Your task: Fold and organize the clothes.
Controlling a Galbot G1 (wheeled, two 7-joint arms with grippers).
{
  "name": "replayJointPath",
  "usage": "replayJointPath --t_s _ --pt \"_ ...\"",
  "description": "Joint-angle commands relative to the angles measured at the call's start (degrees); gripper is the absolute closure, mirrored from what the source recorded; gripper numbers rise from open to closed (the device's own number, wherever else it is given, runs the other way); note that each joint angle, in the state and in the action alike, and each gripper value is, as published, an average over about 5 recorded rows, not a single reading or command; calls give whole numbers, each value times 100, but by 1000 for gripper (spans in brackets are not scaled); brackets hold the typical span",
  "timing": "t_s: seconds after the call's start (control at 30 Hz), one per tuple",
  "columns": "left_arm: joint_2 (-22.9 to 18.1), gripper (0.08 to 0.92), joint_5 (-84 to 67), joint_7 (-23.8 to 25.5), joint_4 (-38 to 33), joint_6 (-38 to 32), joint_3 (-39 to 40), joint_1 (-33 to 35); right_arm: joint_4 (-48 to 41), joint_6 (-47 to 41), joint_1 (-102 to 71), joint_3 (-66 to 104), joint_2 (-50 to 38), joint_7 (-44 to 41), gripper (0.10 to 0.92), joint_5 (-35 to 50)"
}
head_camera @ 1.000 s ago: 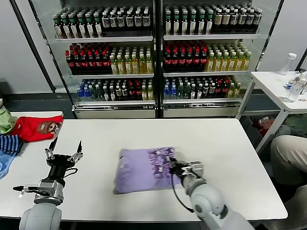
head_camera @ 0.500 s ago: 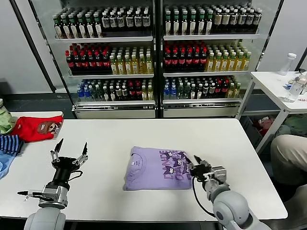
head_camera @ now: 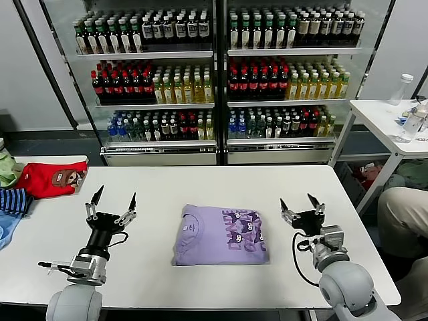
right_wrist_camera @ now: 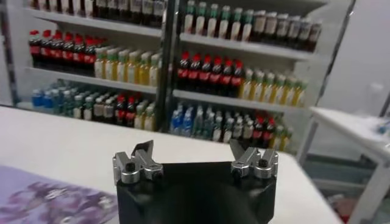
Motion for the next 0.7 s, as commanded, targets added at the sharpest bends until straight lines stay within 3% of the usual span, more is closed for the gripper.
replayJointPath --t_s 0.03,0.7 --pt "22 177 -16 321 350 -477 64 -338 -154 473 -235 492 107 -164 203 -785" --pt "-49 177 -259 258 439 -359 -245 -208 -884 479 571 -64 -70 -98 202 -1054"
